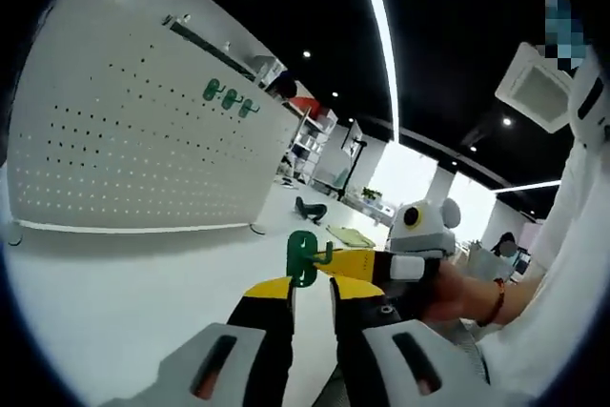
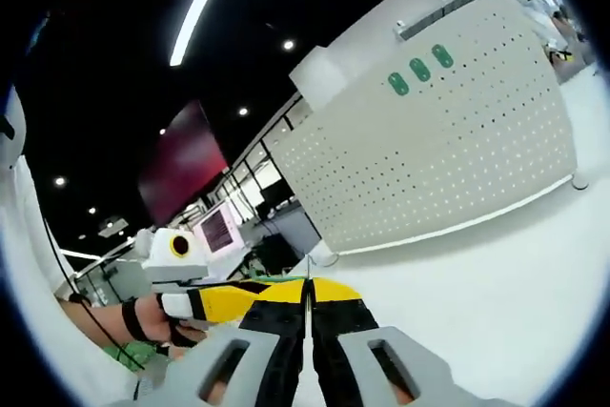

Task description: Insert the hook assembly into the mounting plate slot until the hook locks in place.

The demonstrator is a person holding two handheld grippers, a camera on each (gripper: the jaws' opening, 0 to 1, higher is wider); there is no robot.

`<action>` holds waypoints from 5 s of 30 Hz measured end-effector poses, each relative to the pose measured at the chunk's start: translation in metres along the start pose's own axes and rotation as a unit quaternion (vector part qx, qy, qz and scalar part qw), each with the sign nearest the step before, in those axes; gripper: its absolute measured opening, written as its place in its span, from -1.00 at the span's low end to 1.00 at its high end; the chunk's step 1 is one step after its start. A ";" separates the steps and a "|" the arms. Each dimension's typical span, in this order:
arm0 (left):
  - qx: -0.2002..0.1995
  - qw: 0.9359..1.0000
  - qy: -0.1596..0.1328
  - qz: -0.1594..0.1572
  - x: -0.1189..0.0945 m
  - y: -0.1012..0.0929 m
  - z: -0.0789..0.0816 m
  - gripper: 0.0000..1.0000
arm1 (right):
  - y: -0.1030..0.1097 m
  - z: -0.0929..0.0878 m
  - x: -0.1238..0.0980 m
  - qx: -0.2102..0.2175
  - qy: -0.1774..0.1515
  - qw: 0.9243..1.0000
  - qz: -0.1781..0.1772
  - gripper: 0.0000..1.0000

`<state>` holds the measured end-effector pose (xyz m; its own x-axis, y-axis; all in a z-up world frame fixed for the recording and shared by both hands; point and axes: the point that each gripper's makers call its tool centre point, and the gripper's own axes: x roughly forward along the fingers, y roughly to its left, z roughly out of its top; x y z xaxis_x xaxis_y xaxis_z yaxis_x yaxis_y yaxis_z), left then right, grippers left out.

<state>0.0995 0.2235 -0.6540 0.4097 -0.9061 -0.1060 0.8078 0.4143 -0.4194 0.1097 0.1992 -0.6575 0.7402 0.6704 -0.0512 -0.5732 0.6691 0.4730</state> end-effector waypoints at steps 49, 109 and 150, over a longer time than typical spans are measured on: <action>-0.035 0.995 0.006 0.096 0.043 0.000 -0.012 -0.93 | -0.019 0.007 -0.016 -0.193 0.051 0.980 -0.002 -1.00; 0.084 0.951 -0.034 0.294 0.066 0.091 0.099 -0.94 | -0.061 0.030 -0.042 -0.207 0.019 0.973 -0.098 0.11; 0.136 0.912 -0.045 0.384 0.098 0.131 0.171 -0.94 | -0.074 0.034 -0.054 -0.203 0.030 0.974 -0.096 0.35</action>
<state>0.3178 0.2031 -0.5654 0.9220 -0.3344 -0.1952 0.3384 0.9409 -0.0131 0.1242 0.1026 -0.6600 0.8322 0.5303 -0.1620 -0.5277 0.8471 0.0626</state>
